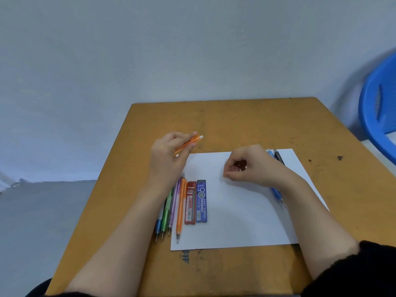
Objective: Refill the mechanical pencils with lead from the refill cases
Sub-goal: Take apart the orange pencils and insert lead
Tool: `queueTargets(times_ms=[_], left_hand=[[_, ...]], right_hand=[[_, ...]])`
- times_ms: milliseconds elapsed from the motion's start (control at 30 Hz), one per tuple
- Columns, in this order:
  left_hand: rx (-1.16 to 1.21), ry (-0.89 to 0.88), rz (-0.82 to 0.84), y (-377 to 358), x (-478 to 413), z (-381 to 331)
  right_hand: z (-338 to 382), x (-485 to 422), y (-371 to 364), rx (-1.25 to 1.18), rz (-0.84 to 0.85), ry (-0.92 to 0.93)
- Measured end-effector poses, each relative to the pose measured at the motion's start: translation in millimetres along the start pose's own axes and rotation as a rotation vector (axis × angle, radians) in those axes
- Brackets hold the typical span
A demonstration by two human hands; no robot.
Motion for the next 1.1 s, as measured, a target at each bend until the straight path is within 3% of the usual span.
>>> queueTargets(times_ms=[167, 267, 367, 533, 1100], left_hand=[[-0.053, -0.114, 0.017, -7, 4, -11], [-0.089, -0.163, 0.042, -13, 5, -14], [-0.108, -0.185, 0.070, -19, 8, -16], [-0.131, -0.221, 0.094, -25, 9, -14], [-0.155, -0.347, 0.104, -24, 16, -27]], right_hand=[[8, -2, 19, -0.070, -0.234, 0.091], [14, -1, 36, 0.001, -0.415, 0.151], [19, -1, 39, 0.115, -0.477, 0.207], [28, -4, 29, 0.197, -0.463, 0.315], [23, -7, 21, 0.252, -0.370, 0.306]])
Point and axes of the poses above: each hand's wrist, its own x-axis away from the middle knuckle, its own y-axis out of the back of the hand, z = x × y, the point moved 10 cm from there along -x, towards the middle knuckle, and after that the axes turned 15 degrees about y, right-handed, at the moved point
